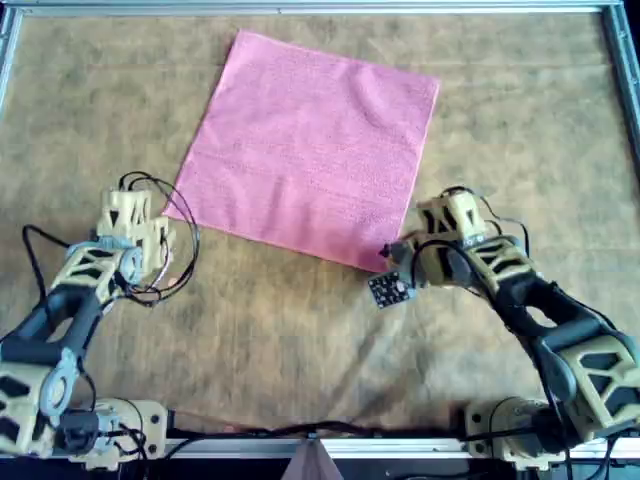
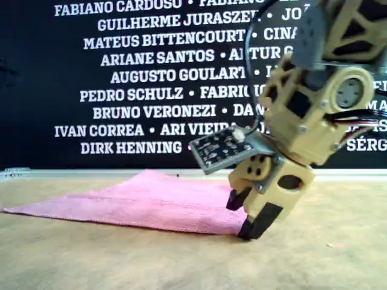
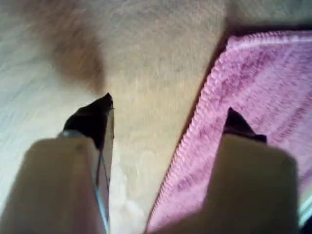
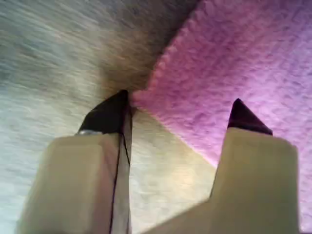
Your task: Fold a cloth
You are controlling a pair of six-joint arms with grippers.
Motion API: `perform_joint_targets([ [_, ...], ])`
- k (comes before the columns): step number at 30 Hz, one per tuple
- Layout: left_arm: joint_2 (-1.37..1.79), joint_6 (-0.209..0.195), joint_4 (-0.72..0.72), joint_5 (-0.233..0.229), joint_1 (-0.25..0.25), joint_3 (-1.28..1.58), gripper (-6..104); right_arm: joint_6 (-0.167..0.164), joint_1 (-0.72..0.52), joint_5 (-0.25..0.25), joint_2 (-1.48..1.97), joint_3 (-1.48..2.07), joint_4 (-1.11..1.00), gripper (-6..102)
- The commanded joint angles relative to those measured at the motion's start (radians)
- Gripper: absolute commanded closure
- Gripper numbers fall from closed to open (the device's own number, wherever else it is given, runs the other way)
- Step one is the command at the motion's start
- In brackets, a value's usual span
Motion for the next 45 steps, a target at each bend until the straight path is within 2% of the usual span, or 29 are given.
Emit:
perform_joint_targets([
  [1,-0.04,0.048,-0.028,-0.005,-0.008,-0.106,17,-0.003,0.005,0.081,-0.012,-0.067,0.023,14],
  [3,-0.081,0.066,-0.028,-0.005,-0.008,-0.132,17,-0.003,0.038,0.101,-0.015,-0.077,0.023,14],
  [8,-0.16,0.066,-0.028,-0.005,-0.008,-0.212,17,-0.003,0.107,0.104,-0.017,-0.112,0.021,14],
  [29,-0.442,0.067,-0.028,-0.005,-0.021,-0.474,17,-0.003,0.11,0.104,-0.067,-0.161,0.005,14],
  [32,-0.453,0.083,-0.026,-0.005,-0.021,-0.482,18,-0.003,0.11,0.104,-0.069,-0.178,0.005,15],
  [38,-0.446,0.147,-0.026,0.011,-0.023,-0.462,19,-0.003,0.11,0.103,-0.071,-0.178,0.005,15],
  [41,-0.437,0.17,-0.025,0.011,-0.032,-0.46,24,-0.005,0.11,0.103,-0.071,-0.178,0.005,20],
  [43,-0.436,0.172,-0.026,0.012,-0.041,-0.46,32,-0.012,0.11,0.103,-0.071,-0.178,0.005,29],
  [45,-0.436,0.172,-0.026,0.014,-0.044,-0.472,43,-0.006,0.11,0.098,-0.071,-0.178,0.003,41],
])
